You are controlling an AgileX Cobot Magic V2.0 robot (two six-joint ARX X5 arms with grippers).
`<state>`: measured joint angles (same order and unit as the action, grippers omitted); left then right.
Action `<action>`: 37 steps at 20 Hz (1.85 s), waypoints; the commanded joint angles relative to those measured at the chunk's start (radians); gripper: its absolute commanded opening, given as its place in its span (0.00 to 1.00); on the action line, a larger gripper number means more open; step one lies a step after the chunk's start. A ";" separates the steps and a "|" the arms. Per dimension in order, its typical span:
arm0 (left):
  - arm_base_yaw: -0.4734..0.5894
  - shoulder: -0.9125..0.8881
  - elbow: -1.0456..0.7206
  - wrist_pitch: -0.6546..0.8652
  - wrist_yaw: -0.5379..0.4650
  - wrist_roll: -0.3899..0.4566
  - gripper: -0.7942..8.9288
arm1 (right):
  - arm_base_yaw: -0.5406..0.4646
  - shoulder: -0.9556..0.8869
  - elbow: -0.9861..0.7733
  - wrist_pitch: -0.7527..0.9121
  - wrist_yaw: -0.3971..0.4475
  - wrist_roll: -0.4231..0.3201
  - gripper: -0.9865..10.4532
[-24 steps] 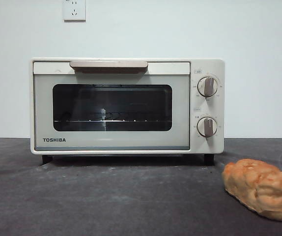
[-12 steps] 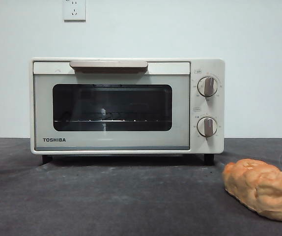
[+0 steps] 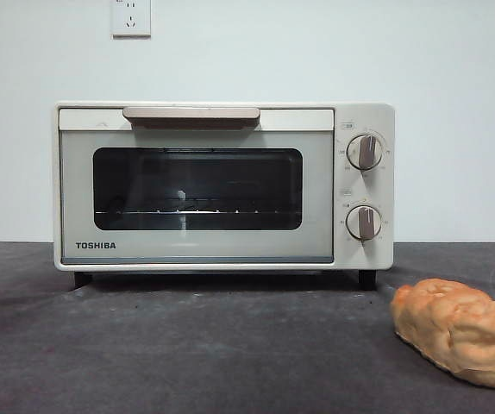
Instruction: The left arm flap open the oven, the right arm pick bread and place it into oven, the left arm flap close the oven
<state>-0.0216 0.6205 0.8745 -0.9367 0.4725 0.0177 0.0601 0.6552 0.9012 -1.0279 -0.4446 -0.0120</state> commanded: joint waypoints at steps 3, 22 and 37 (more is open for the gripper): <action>-0.002 0.005 0.020 0.009 0.005 0.021 0.10 | 0.003 0.004 0.014 0.008 -0.001 0.006 0.43; -0.002 0.005 0.020 0.009 0.005 0.020 0.10 | 0.452 0.245 -0.295 0.472 0.262 0.333 0.44; -0.002 0.005 0.020 0.009 0.005 0.019 0.10 | 0.567 0.605 -0.309 0.695 0.498 0.372 0.46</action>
<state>-0.0219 0.6209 0.8745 -0.9367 0.4725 0.0208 0.6201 1.2449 0.5842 -0.3389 0.0494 0.3489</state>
